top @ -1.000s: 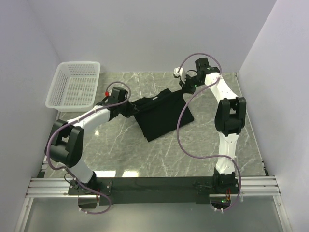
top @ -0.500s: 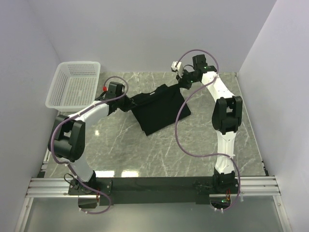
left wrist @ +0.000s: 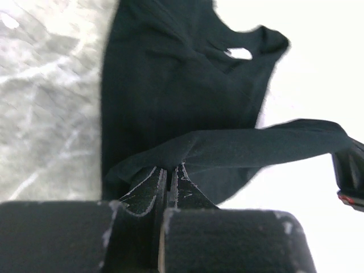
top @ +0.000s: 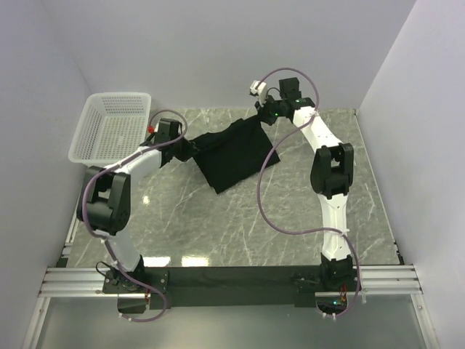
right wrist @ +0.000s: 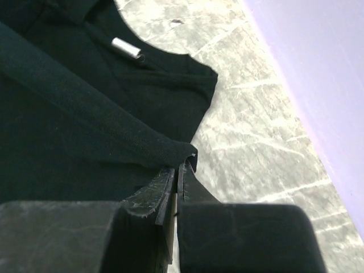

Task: Fold and stack the t-shirts
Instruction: Fold the tshirt

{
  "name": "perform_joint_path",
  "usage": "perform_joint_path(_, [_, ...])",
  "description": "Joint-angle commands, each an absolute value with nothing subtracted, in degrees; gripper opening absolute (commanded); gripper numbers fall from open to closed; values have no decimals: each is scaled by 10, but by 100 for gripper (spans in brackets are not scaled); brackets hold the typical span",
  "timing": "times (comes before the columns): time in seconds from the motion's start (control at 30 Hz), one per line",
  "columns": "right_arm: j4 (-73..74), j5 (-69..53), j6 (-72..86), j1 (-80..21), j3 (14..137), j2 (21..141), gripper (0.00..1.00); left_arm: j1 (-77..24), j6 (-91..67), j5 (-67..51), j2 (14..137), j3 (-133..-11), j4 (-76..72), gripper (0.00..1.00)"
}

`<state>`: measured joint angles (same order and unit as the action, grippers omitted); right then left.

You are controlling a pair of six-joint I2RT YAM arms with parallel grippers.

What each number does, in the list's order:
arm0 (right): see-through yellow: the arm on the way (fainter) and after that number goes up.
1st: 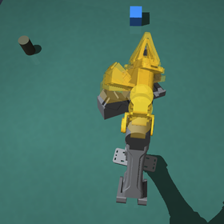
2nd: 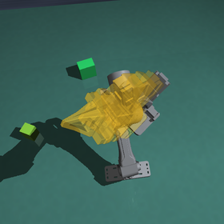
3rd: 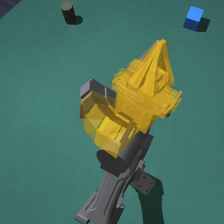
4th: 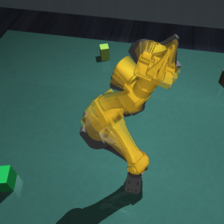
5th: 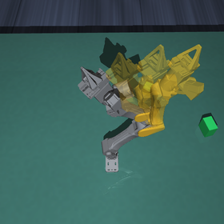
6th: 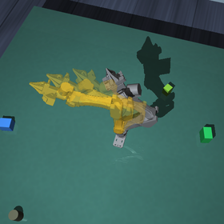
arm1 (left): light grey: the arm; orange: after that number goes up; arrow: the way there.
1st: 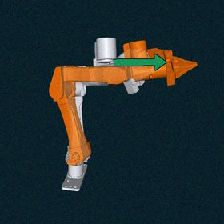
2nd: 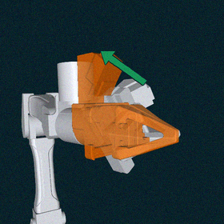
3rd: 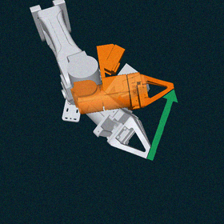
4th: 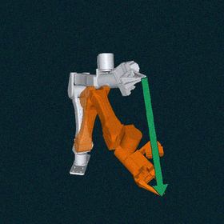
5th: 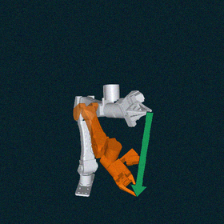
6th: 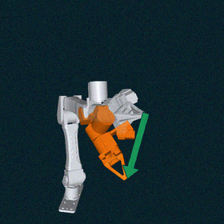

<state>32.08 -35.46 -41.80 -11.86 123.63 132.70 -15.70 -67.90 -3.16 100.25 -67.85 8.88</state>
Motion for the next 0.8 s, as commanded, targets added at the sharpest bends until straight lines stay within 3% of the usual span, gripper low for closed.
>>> perform_joint_path(0.0, [244,-299,-371,-127,1251,1343,0,-149,-665,-18,1033,-703,83,0])
perform_joint_path(0.73, [134,-198,-294,-140,1260,1382,0,-121,-670,-33,1118,-783,40,1])
perform_joint_path(0.77, [128,-188,-290,-141,1261,1385,6,-120,-670,-35,1121,-787,41,1])
